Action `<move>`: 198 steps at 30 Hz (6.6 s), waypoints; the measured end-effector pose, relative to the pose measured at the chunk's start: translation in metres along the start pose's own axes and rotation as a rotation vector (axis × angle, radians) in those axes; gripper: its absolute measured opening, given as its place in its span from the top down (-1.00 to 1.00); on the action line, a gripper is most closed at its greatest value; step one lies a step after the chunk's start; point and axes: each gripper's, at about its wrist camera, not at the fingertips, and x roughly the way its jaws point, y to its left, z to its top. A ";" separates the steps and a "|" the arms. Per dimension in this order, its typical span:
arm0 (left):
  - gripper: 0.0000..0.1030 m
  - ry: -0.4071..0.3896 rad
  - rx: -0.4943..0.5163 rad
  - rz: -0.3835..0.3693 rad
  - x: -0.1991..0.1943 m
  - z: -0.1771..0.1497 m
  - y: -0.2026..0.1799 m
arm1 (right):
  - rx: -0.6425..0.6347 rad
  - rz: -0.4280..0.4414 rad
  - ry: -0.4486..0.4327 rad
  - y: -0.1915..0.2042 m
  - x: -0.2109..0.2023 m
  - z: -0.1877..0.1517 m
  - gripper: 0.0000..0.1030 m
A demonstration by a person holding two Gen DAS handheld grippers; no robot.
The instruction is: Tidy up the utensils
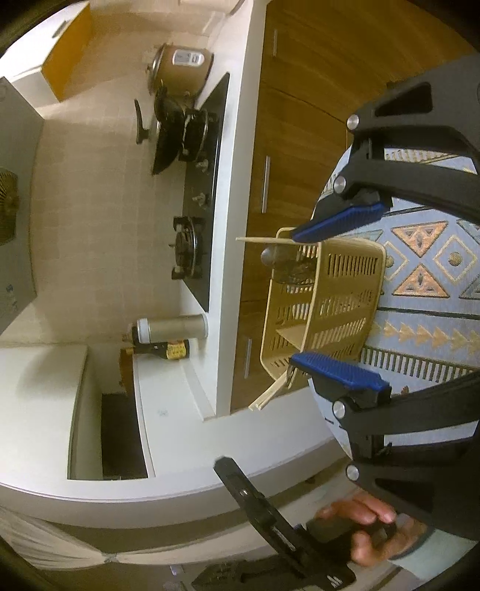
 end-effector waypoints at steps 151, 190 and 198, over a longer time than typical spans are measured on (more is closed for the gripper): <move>-0.85 0.151 0.119 0.280 0.028 -0.107 0.001 | 0.069 -0.261 -0.058 -0.017 0.059 -0.098 -0.79; -0.85 0.148 0.145 0.291 0.025 -0.108 -0.007 | 0.048 -0.267 -0.061 -0.011 0.059 -0.096 -0.79; -0.85 0.147 0.146 0.291 0.025 -0.108 -0.007 | 0.047 -0.267 -0.059 -0.011 0.060 -0.096 -0.79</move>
